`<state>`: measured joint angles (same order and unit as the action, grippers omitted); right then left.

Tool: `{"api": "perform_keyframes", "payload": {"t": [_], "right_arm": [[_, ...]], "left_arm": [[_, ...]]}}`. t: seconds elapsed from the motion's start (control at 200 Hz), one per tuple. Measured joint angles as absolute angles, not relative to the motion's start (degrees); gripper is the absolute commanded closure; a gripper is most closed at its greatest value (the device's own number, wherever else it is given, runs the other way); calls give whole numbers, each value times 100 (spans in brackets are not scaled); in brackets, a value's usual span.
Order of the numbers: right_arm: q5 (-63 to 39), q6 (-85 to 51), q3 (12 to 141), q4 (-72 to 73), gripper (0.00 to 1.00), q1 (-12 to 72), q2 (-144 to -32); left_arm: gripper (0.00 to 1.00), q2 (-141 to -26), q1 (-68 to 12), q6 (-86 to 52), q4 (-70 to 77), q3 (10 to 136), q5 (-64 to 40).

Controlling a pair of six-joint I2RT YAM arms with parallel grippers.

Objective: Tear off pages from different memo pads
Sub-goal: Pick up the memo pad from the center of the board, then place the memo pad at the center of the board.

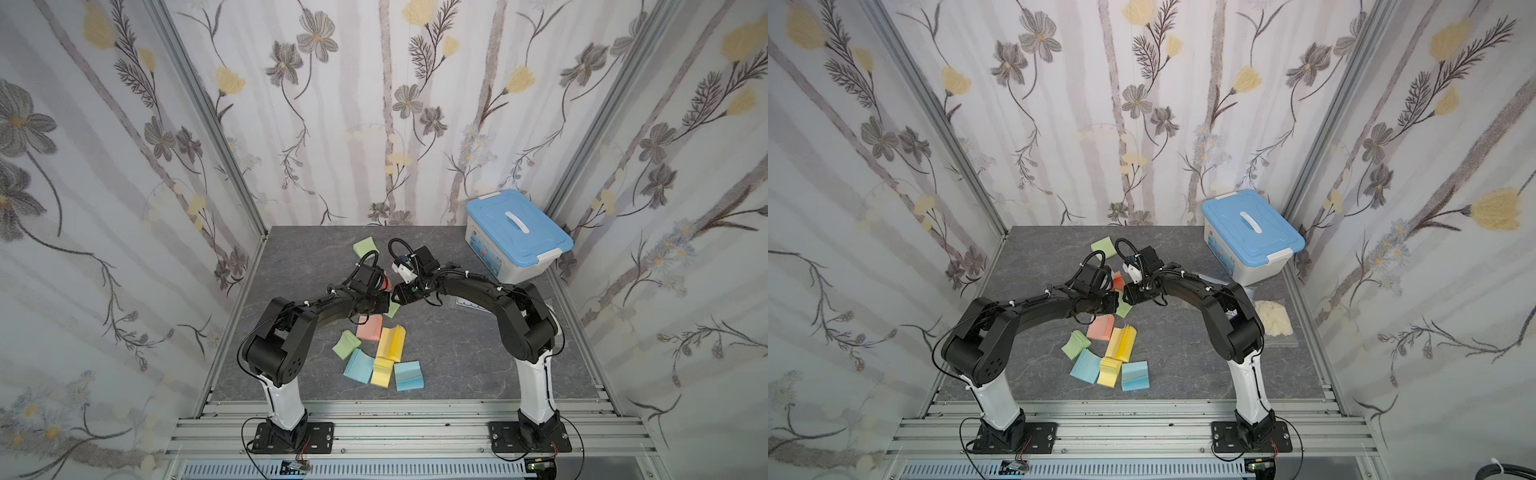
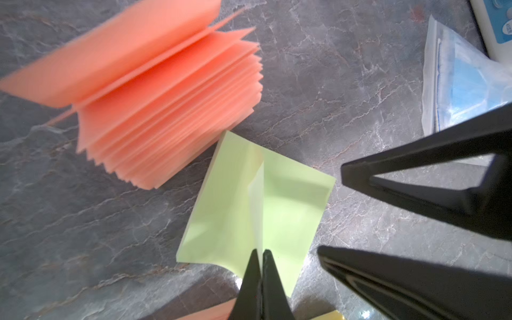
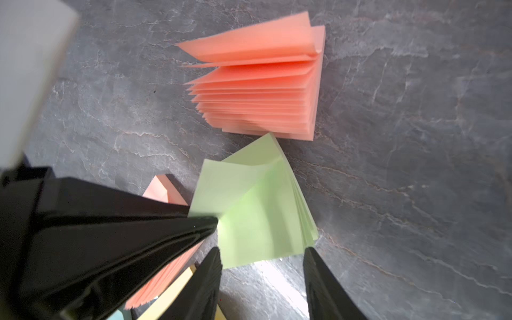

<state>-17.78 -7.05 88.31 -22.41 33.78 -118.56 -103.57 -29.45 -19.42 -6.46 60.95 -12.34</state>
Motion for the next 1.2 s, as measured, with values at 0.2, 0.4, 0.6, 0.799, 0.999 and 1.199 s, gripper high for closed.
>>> {"api": "perform_keyframes", "payload": {"t": [0.2,0.4,0.6,0.799,0.999,1.199], "right_arm": [[-1743,141,8493,-2206,51,3120,-11371],[-1450,73,7502,-1929,49,2630,-10366],[-1090,-196,6071,-1472,48,2626,-8986],[-1262,-1192,5548,-1186,41,2471,-8864],[-2091,-1608,5402,-871,36,2014,-9126],[-2786,-1317,5426,-676,34,1695,-9382]], "left_arm": [[100,-10311,-2934,-1608,-860,6241,-1603],[100,-10315,-3028,-1114,-1149,6628,-2067],[100,-10610,-3336,-486,-1601,7378,-2351],[100,-10853,-3406,-532,-1616,7684,-2591],[100,-10868,-3695,-537,-1579,7736,-2773],[100,-10709,-3879,-193,-1874,7728,-2635]]}}
